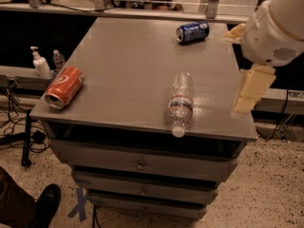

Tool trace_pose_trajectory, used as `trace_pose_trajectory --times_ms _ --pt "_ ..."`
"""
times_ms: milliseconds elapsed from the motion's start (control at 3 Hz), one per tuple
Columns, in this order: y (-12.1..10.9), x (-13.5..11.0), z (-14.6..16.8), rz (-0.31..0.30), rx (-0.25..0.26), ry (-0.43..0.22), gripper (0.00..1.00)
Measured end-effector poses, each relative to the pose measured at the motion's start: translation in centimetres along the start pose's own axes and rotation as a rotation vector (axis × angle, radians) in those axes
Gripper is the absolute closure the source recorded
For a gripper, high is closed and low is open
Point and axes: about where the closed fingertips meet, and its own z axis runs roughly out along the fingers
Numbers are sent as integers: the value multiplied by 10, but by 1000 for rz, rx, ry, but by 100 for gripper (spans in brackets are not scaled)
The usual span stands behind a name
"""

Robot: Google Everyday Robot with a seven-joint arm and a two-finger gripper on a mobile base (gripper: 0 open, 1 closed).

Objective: Move water bottle near pepsi can

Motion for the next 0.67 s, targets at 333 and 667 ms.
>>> trace_pose_trajectory --times_ms 333,667 --pt "-10 -30 25 -167 1 -96 0" --pt "-19 -51 43 -343 0 -179 0"
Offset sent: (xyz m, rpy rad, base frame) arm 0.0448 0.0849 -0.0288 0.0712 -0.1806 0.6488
